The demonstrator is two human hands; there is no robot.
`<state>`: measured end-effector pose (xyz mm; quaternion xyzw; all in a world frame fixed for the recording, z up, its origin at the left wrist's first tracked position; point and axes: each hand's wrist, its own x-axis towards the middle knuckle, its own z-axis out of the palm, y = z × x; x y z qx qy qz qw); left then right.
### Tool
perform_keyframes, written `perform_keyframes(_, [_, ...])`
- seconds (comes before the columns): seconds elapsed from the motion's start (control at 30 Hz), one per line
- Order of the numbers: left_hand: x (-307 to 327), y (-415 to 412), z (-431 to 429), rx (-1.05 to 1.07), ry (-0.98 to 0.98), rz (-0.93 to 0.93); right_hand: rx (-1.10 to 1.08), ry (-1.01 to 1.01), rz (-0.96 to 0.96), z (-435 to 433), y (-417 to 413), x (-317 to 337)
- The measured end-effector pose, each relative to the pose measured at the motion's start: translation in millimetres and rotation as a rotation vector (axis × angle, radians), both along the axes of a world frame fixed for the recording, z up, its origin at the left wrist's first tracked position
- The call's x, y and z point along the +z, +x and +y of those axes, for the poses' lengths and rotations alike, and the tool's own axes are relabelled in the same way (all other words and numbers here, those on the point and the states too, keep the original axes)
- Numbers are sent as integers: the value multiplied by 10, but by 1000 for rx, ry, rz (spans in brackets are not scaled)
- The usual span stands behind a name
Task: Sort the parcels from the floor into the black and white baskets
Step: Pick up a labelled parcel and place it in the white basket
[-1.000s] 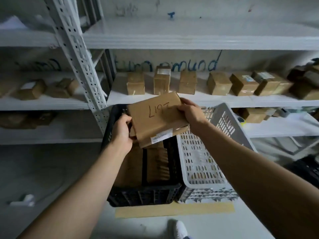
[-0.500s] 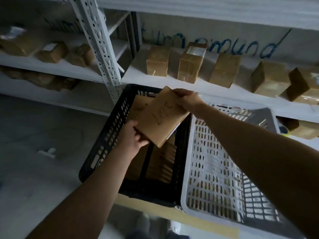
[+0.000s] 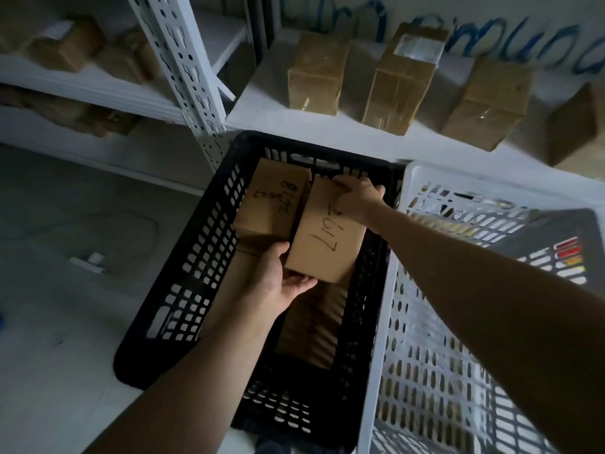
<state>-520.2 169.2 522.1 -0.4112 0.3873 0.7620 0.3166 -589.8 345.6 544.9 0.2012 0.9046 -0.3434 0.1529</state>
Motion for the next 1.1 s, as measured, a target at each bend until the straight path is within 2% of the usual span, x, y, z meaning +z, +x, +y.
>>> perform_keyframes(0.17, [-153,-201,46,-19,-17,-4,-1,68,-53,-11,-92,-206])
perform_keyframes(0.37, [-202,-349,144,-4,14,25,-121,-117,-4,6,-131,-340])
perform_keyframes(0.57, [-182,-399,182,-45,23,65,-211,-163,16,63,-141,-314])
perform_keyframes(0.67, [-130,-399,137,-131,-70,87,-216,-175,75,93,-120,-221])
perform_keyframes(0.77, [-7,-390,61,-233,-242,131,-249,-238,222,86,-70,-45])
perform_keyframes(0.87, [208,-372,2,-351,-423,277,-294,-331,369,19,-17,239])
perform_keyframes(0.97, [564,-375,-38,-377,-563,515,-294,-442,502,-89,102,590])
perform_keyframes(1.1, [1148,-406,-80,-352,-626,847,-336,-589,614,-217,368,1053])
